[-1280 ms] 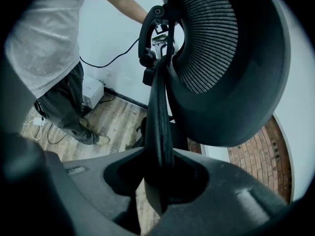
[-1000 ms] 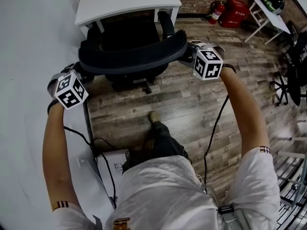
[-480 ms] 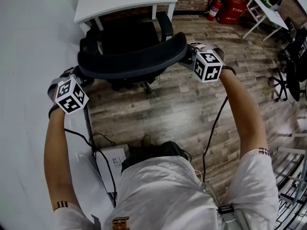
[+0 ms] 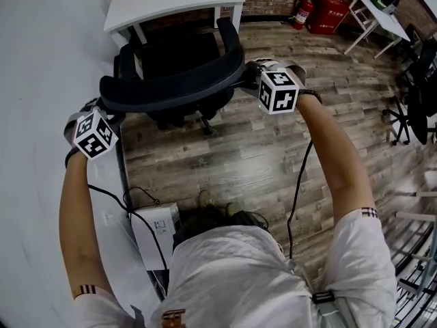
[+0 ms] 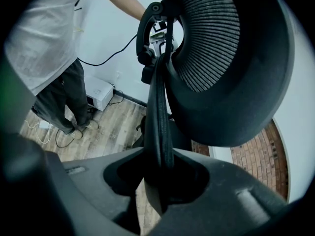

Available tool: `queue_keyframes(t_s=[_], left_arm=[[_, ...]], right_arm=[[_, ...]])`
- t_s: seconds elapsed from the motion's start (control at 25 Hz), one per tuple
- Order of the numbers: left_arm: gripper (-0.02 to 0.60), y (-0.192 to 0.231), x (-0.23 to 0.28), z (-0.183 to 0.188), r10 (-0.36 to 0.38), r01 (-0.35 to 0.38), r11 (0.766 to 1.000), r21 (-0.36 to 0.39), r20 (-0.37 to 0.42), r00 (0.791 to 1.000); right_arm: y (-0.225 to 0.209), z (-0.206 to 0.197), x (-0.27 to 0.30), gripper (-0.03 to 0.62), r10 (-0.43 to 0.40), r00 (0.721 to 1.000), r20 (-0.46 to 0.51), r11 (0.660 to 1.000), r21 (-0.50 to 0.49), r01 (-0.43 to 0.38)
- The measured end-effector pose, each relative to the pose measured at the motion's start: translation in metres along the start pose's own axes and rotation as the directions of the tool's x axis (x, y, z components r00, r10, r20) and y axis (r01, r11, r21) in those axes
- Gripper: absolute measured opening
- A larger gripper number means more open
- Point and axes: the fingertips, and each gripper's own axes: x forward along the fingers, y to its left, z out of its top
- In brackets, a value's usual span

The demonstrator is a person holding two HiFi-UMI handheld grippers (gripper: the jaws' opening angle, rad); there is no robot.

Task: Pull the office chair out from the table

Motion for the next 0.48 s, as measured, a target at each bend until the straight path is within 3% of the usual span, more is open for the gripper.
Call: queue_keyframes(t_s=[0.48], left_arm=[[0.155, -0.04, -0.02, 0.02, 0.015, -0.016, 0.999, -0.028, -0.038, 0.999]], right_arm=[[0.034, -0.004, -0.024, 0.114, -0.012, 1.0, 0.011, 1.0, -0.028, 0.012]])
